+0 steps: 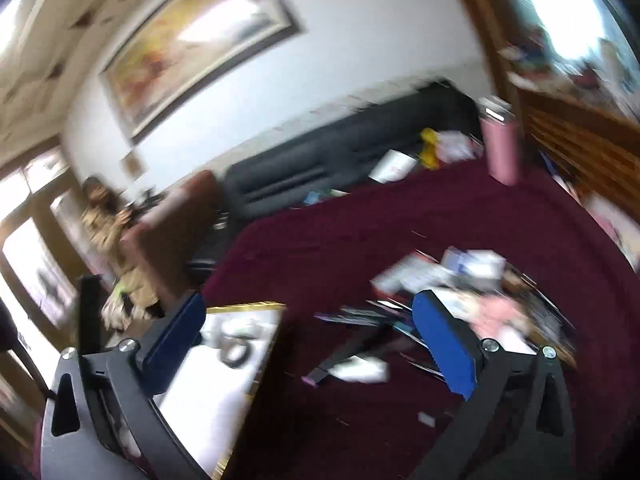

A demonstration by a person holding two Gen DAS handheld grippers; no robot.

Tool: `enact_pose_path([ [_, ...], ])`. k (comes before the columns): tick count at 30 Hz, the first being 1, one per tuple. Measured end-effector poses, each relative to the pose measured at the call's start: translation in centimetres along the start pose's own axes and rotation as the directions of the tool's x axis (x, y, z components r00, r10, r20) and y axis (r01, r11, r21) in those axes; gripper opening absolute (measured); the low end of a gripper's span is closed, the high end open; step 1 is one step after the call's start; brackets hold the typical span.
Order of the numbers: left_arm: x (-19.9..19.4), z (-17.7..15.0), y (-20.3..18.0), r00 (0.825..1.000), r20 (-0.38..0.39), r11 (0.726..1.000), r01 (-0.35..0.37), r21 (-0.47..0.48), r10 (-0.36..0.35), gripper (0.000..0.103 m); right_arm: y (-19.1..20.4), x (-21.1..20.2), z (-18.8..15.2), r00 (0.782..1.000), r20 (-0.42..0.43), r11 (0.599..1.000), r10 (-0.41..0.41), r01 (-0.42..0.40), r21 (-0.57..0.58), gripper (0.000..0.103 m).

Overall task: Organize objects
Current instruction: 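Grasp the pink-capped black marker with the left gripper, then carry the marker toward the box with left gripper while right grasps the white dropper bottle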

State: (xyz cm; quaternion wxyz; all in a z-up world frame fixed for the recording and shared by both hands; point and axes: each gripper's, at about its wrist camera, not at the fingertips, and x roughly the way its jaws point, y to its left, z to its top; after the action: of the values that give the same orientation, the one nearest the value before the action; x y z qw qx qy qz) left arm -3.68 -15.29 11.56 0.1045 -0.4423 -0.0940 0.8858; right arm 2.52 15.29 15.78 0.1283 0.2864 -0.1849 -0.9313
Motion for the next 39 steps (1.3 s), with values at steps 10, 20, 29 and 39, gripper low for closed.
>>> enact_pose_path([
  [10, 8.2, -0.7, -8.1, 0.991, -0.130, 0.995, -0.017, 0.101, 0.030, 0.047, -7.6, -1.1, -4.7, 0.988, -0.144, 0.995, -0.055, 0.067, 0.074, 0.103],
  [20, 14.2, 1.1, -9.8, 0.985, -0.159, 0.984, -0.037, 0.173, 0.065, 0.047, -9.8, -0.3, -5.2, 0.984, -0.172, 0.992, -0.040, 0.059, 0.108, 0.103],
  [29, 17.7, 0.7, -11.3, 0.970, -0.166, 0.949, -0.122, 0.291, 0.176, 0.048, -9.8, 0.5, -5.5, 0.980, -0.195, 0.994, -0.029, 0.049, 0.098, 0.103],
  [39, 15.8, -1.2, -11.3, 0.973, -0.206, 0.971, -0.053, 0.232, 0.102, 0.011, -8.7, 2.1, -6.1, 0.965, -0.264, 0.998, 0.009, 0.009, 0.069, 0.103],
])
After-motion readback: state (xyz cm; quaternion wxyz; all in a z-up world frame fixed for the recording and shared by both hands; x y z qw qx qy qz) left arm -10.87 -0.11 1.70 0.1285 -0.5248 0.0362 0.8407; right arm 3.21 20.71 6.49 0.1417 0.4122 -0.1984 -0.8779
